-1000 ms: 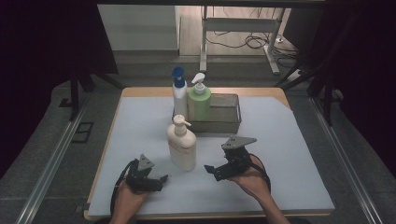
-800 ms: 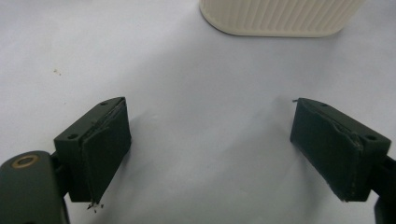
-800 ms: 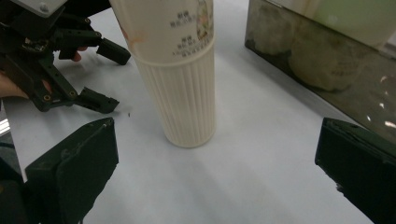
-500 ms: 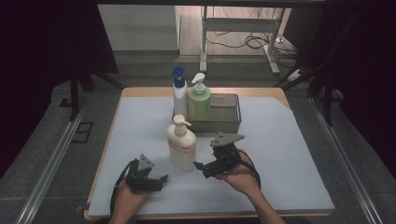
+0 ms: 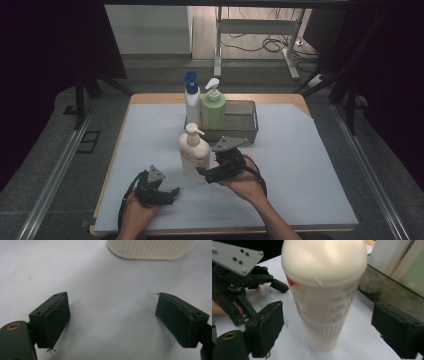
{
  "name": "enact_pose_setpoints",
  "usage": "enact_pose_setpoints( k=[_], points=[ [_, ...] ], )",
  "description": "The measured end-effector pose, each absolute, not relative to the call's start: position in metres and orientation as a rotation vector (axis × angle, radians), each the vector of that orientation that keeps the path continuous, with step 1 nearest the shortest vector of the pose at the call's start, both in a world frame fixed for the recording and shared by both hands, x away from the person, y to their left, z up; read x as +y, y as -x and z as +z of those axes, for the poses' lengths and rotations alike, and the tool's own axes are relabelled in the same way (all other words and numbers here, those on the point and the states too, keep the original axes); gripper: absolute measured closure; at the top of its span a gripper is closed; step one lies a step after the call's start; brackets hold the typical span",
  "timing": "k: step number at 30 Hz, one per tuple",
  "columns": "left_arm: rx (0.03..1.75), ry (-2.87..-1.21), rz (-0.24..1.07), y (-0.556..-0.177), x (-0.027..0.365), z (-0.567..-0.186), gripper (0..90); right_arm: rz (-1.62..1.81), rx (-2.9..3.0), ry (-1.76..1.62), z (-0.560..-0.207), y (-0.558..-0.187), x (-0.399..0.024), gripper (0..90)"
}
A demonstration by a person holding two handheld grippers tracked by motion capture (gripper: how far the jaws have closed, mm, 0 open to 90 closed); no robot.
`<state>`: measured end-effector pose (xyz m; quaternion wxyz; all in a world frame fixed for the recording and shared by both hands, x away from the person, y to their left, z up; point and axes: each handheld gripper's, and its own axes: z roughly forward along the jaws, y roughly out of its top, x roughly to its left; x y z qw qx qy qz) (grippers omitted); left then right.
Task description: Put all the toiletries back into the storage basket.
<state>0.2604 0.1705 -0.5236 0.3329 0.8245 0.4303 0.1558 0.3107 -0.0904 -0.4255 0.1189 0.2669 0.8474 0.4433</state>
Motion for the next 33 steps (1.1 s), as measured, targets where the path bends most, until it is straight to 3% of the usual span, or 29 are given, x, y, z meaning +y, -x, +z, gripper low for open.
enact_pose_setpoints(
  k=[11, 19, 20, 33],
  points=[
    [1.124, -2.153, 0.407, -0.260, 0.171, -0.524, 12.1, 1.262, 2.477, -0.762, -0.427, -0.317, -0.065, 19.0],
    [1.124, -2.153, 0.407, -0.260, 0.171, -0.524, 12.1, 1.244, 2.444, -0.772, -0.432, -0.320, -0.054, 28.3],
    [1.124, -2.153, 0.407, -0.260, 0.171, -0.524, 12.0, 1.244, 2.426, -0.781, -0.432, -0.320, -0.053, 32.7],
    [1.124, -2.152, 0.406, -0.260, 0.171, -0.524, 12.1, 1.248, 2.434, -0.799, -0.430, -0.319, -0.055, 36.6]
  ],
)
